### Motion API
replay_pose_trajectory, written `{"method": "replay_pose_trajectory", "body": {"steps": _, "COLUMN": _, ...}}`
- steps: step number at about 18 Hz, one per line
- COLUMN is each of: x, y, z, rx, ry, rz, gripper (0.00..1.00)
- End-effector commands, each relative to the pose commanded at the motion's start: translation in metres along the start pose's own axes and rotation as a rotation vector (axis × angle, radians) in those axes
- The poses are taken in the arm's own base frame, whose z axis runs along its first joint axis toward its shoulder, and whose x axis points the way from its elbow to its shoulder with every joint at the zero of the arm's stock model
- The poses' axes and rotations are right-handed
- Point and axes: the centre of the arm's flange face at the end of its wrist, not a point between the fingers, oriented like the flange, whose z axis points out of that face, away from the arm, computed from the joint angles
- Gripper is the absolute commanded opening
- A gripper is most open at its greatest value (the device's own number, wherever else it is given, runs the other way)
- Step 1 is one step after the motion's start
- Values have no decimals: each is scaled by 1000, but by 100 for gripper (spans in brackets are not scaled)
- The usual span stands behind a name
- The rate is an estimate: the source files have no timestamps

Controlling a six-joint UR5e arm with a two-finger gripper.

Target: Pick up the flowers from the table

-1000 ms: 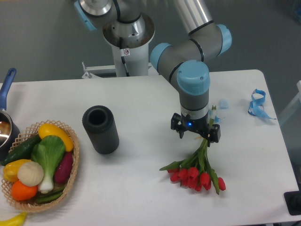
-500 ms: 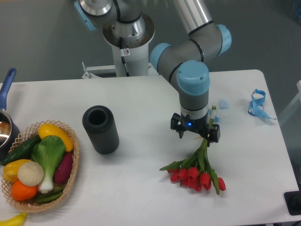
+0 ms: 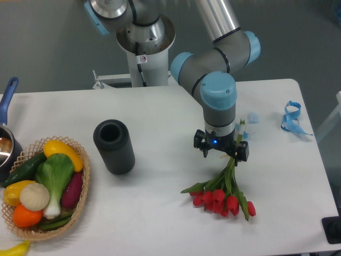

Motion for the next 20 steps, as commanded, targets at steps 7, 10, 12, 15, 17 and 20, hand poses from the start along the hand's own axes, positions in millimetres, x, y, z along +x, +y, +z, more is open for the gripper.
{"method": "replay_pose_trajectory", "body": {"steps": 7, "x": 1, "y": 1, "z": 4, "rx": -4, "ry": 6, "rz": -1, "gripper": 100}}
{"method": "replay_pose_trajectory", "body": {"steps": 10, "x": 2, "y": 0, "z": 10, "rx": -8, "ry": 13, "rz": -1, "gripper": 100}}
{"method": "replay_pose_trajectory", "body": {"steps": 12, "x": 2, "y": -1, "z": 10, "rx": -7, "ry": 14, "rz": -7, "gripper": 100}}
{"method": "replay_pose_trajectory", "body": {"steps": 15, "x": 2, "y": 0, "z": 10, "rx": -11, "ry": 11, "rz": -5, "gripper": 100}}
{"method": "replay_pose_trajectory", "body": {"steps": 17, "x": 2, "y": 0, "z": 10, "rx": -12, "ry": 10, "rz": -4, "gripper": 100}}
{"method": "replay_pose_trajectory", "body": {"steps": 20, "x": 1, "y": 0, "z": 8, "rx": -14, "ry": 7, "rz": -5, "gripper": 100}}
